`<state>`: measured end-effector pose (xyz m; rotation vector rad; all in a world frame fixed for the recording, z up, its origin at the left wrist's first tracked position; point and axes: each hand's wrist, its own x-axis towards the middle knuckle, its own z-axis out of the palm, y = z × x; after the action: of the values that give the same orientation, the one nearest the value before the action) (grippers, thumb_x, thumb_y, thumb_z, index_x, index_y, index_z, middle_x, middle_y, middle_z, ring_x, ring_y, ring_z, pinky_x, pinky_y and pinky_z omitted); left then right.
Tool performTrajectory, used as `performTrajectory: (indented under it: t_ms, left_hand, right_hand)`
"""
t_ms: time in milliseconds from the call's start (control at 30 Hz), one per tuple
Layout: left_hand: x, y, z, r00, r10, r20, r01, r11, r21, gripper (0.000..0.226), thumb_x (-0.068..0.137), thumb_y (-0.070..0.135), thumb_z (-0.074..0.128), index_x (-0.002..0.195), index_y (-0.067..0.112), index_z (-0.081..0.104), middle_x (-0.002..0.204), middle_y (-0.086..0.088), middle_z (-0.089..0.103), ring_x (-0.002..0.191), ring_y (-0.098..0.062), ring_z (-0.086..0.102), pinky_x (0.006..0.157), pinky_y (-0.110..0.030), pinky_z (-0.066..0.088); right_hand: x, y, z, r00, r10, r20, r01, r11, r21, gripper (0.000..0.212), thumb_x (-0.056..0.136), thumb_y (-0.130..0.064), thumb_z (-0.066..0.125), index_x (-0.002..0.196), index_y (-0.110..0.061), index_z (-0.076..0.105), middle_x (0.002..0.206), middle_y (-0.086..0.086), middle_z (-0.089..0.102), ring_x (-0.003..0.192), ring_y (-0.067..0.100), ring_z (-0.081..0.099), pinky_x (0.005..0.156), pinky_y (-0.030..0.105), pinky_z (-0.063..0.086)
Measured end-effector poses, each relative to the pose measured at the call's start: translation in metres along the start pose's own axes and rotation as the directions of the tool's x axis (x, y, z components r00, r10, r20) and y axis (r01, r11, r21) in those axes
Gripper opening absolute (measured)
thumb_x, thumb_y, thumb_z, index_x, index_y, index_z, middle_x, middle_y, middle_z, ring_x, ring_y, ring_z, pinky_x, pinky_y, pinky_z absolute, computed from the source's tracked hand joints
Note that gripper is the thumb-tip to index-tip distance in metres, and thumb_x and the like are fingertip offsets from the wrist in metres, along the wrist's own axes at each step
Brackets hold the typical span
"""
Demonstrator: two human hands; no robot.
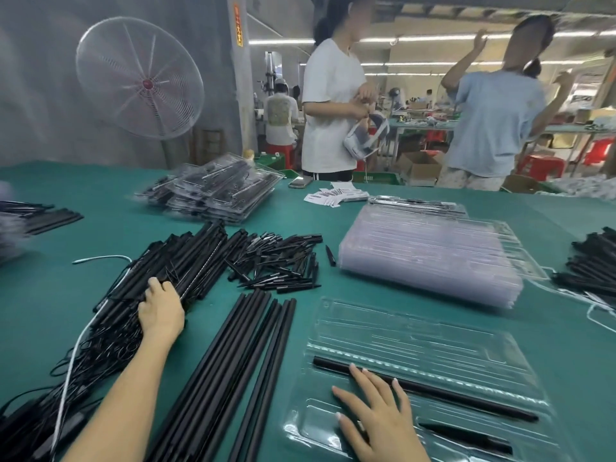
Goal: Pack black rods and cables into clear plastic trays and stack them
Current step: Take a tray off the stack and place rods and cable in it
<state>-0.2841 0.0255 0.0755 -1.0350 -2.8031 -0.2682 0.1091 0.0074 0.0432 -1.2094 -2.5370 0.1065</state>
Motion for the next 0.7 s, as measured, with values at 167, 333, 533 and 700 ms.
performTrajectory:
  t_ms: [167, 333, 533, 700]
  left_hand:
    - [-0.001, -0.005, -0.003, 0.998, 0.052, 0.039, -0.054, 0.997, 0.046, 0.034, 0.099, 0.013, 0.043, 0.126, -0.004, 0.031, 0.121, -0.019, 0.054, 0.100, -0.031, 0.063, 0.071, -0.036, 0.047]
    - [-0.001, -0.004, -0.012, 0.978, 0.122, 0.169, -0.146, 0.980, 0.138, 0.042, 0.104, 0.025, 0.027, 0.136, -0.002, 0.029, 0.124, -0.011, 0.059, 0.105, -0.026, 0.063, 0.085, -0.034, 0.047]
    - [-0.007, 0.011, -0.032, 0.956, 0.172, 0.236, -0.122, 0.970, -0.209, 0.034, 0.101, 0.038, 0.034, 0.102, 0.011, 0.056, 0.109, -0.012, 0.062, 0.095, -0.029, 0.059, 0.080, -0.035, 0.046]
    - [-0.049, 0.044, -0.057, 0.963, 0.268, -0.002, -0.242, 0.866, -0.439, 0.032, 0.098, 0.037, 0.042, 0.075, 0.015, 0.048, 0.063, -0.002, 0.056, 0.055, -0.021, 0.051, 0.049, -0.029, 0.032]
  right_hand:
    - [0.000, 0.000, -0.003, 1.000, 0.003, 0.008, -0.003, 1.000, 0.025, 0.072, 0.097, -0.053, 0.003, 0.090, -0.043, 0.074, 0.114, -0.005, 0.069, 0.109, 0.009, 0.044, 0.111, 0.026, 0.003]
    - [-0.005, 0.000, -0.001, 0.998, -0.003, -0.070, 0.004, 1.000, 0.004, 0.056, 0.095, -0.055, 0.019, 0.088, -0.042, 0.074, 0.112, -0.006, 0.070, 0.107, 0.008, 0.045, 0.107, 0.026, 0.008]
    - [-0.005, 0.001, 0.004, 0.994, -0.013, -0.112, 0.008, 0.999, -0.048, 0.030, 0.058, -0.055, 0.074, 0.087, -0.046, 0.072, 0.111, -0.012, 0.069, 0.099, 0.006, 0.067, 0.106, 0.027, 0.008]
    - [-0.003, -0.002, -0.005, 0.995, 0.058, 0.079, -0.065, 0.994, 0.085, 0.033, 0.089, -0.056, 0.050, 0.121, -0.051, 0.054, 0.145, -0.019, 0.039, 0.135, -0.003, 0.030, 0.110, 0.031, -0.010]
